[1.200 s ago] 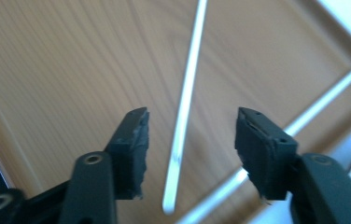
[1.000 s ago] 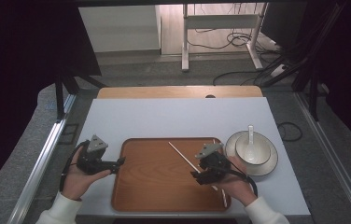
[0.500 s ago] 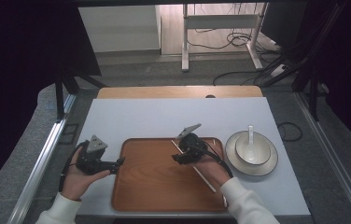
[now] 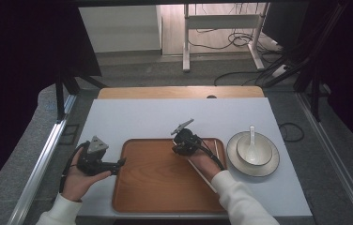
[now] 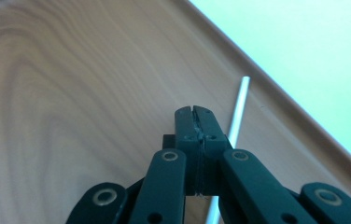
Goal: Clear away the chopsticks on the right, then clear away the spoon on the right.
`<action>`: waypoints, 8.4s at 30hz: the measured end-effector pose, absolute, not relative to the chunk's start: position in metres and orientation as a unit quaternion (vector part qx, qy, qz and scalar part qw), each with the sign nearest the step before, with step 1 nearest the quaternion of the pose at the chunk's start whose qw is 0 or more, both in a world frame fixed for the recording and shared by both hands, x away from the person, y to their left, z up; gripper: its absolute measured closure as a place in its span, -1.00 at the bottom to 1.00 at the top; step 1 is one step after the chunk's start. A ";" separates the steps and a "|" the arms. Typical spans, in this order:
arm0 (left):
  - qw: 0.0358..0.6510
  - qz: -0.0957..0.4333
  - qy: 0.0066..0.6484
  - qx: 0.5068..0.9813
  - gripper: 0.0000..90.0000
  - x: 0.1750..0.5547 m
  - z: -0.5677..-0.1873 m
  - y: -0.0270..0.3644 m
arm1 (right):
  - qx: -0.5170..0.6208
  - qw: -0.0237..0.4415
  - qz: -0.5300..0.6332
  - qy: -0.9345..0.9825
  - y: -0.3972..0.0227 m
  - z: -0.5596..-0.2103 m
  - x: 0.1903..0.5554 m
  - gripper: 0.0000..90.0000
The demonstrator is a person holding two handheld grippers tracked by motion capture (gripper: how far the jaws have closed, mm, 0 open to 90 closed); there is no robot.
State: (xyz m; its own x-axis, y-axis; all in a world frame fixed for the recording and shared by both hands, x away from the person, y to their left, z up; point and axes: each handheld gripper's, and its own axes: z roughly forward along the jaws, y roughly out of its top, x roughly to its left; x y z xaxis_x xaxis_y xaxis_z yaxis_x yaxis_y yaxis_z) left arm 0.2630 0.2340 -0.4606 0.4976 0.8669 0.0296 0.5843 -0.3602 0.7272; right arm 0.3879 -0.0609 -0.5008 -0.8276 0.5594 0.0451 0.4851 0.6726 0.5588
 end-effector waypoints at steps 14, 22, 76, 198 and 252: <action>0.337 0.211 0.454 0.797 -0.68 0.262 -0.460 0.235 | 0.312 0.080 0.274 0.906 -0.069 -0.508 0.397 0.99; 0.338 0.213 0.455 0.796 -0.68 0.262 -0.459 0.236 | 0.327 0.089 0.263 0.903 -0.081 -0.507 0.395 0.99; 0.338 0.215 0.453 0.796 -0.68 0.261 -0.457 0.237 | 0.362 0.161 0.191 0.898 -0.143 -0.497 0.371 0.99; 0.331 0.213 0.449 0.802 -0.68 0.265 -0.462 0.234 | 0.513 0.068 0.367 0.773 -0.324 -0.449 0.430 0.52; 0.334 0.216 0.449 0.800 -0.68 0.264 -0.461 0.235 | 0.355 0.136 0.482 0.789 -0.272 -0.349 0.360 0.89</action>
